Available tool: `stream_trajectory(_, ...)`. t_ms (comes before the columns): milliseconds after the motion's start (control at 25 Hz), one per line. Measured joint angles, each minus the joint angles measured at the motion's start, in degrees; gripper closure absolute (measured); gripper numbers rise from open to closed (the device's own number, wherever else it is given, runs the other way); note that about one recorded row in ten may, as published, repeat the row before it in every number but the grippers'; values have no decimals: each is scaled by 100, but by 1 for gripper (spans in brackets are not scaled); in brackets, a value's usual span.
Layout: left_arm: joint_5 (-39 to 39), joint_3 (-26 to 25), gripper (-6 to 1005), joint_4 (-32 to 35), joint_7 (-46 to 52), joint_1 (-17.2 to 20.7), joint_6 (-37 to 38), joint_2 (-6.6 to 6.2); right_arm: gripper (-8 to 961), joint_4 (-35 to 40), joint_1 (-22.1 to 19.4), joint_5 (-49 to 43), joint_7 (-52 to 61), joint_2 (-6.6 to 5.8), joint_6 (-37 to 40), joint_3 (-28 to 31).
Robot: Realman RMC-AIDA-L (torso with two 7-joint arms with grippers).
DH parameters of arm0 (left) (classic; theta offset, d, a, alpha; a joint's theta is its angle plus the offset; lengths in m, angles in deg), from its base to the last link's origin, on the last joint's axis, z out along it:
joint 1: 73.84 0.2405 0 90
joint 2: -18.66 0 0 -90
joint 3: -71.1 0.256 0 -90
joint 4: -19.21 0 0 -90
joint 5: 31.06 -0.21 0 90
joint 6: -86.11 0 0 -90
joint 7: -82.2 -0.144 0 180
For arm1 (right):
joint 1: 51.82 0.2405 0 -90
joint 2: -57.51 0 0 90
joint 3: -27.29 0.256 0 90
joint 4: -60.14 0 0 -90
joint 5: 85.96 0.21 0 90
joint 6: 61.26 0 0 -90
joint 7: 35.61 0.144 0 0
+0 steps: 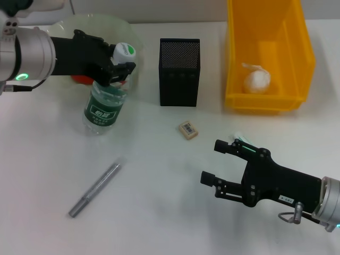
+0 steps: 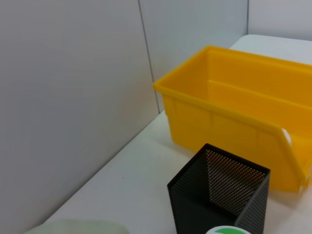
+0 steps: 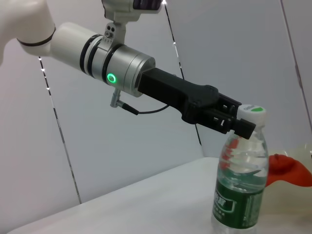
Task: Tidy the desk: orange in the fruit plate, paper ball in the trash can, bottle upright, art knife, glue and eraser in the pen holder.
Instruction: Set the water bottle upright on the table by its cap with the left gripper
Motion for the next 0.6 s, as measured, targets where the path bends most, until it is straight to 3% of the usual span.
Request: stream_trajectory(600, 1089, -516, 560, -331, -666, 233, -71, -9, 135, -49, -8, -18, 0, 0, -1, 0)
